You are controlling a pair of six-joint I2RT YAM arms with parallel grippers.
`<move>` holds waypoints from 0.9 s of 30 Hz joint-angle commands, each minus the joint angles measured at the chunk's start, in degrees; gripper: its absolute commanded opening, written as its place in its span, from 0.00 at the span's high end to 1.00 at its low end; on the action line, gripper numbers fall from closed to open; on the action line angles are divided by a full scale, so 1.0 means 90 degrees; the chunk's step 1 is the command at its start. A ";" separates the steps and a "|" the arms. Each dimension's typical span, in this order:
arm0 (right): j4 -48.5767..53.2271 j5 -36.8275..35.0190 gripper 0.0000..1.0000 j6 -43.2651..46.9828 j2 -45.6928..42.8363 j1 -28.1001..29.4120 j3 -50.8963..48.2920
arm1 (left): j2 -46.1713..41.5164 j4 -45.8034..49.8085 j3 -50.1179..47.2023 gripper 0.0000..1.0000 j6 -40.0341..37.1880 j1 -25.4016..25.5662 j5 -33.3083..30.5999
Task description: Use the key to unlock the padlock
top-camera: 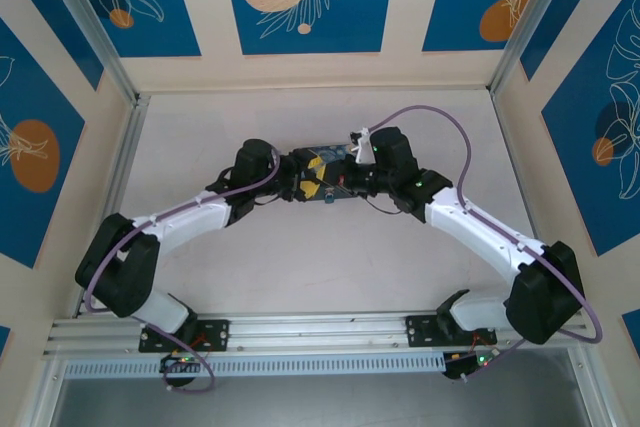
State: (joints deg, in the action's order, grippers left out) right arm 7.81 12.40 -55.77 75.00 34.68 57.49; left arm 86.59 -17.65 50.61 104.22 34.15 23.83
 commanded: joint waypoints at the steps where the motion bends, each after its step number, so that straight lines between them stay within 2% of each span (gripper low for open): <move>1: -0.0171 -0.0111 1.00 -0.0012 0.0108 0.0087 0.0262 | -0.0038 -0.0285 0.0163 0.44 0.0185 0.0059 0.0065; 13: -0.0296 -0.0178 1.00 -0.0075 0.0212 0.0112 0.0011 | -0.0187 -0.0305 0.0080 0.66 0.0244 0.0058 0.0039; 27: -0.0280 -0.0226 1.00 -0.0064 0.0175 0.0102 -0.0176 | -0.0227 -0.0275 0.0070 0.76 0.0229 0.0056 0.0026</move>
State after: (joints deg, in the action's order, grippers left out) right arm 6.35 10.83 -55.96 76.58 35.27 57.10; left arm 86.32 -19.14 50.63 106.19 34.26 23.81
